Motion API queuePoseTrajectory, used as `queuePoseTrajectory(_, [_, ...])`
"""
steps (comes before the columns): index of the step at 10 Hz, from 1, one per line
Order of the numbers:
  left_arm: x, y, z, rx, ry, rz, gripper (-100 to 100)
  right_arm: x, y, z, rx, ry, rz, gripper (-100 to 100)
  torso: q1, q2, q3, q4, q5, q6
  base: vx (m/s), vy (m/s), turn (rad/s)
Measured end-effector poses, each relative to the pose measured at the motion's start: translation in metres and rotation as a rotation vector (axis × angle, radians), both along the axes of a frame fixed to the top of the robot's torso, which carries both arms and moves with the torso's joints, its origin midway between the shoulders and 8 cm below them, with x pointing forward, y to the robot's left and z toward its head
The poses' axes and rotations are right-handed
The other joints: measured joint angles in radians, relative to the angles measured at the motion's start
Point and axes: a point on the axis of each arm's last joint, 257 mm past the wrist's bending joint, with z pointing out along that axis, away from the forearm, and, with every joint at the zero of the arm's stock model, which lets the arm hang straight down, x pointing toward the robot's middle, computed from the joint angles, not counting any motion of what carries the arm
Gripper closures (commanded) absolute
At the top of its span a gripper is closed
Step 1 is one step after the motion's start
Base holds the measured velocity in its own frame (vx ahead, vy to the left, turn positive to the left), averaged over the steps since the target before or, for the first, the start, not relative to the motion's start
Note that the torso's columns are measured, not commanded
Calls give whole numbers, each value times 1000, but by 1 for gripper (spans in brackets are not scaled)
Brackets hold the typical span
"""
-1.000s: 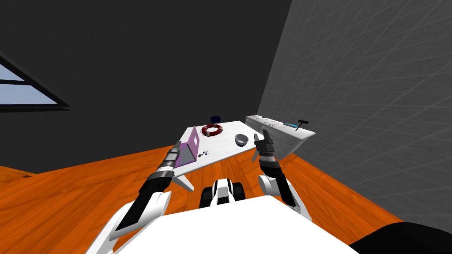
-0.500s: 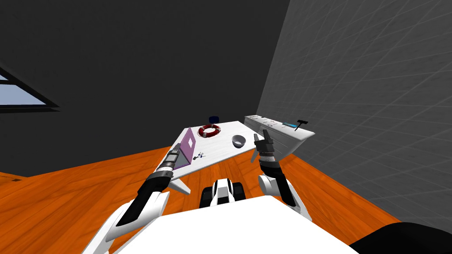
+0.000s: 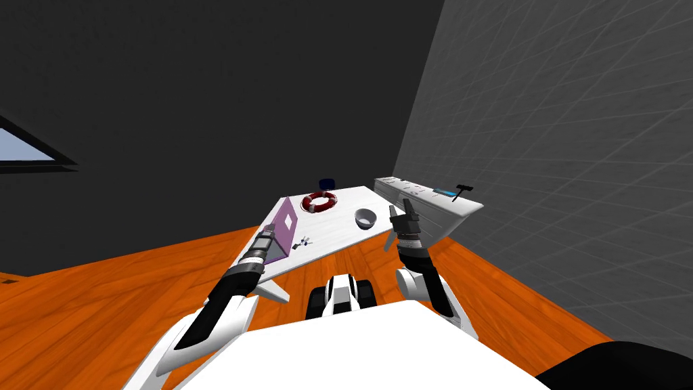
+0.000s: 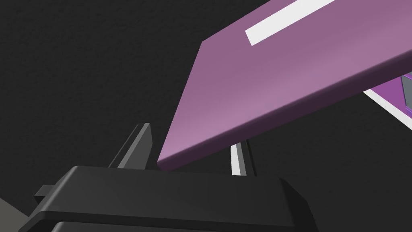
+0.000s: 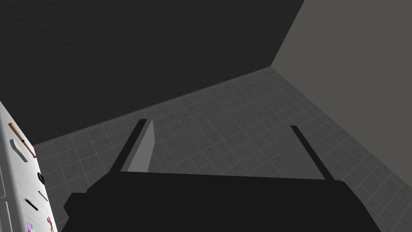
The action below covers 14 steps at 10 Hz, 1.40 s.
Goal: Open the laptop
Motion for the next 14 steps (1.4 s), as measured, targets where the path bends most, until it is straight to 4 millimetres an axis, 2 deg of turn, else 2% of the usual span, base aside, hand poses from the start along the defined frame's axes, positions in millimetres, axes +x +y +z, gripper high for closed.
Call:
queuePoseTrajectory(4, [12, -15, -1, -180, -58, -24, 100, 0, 0, 0, 0, 0, 0, 0, 11, -1, 0, -2, 5, -4, -52, 129, 42])
queuePoseTrajectory(8, [19, -24, -4, -317, -96, -35, 100, 0, 0, 0, 0, 0, 0, 0, -1, -6, -3, -3, 1, 0, -27, 80, 40])
queuePoseTrajectory(14, [39, -31, -30, -513, -127, -68, 100, 0, 0, 0, 0, 0, 0, 0, -4, -5, -3, -3, 1, 3, -27, 61, 59])
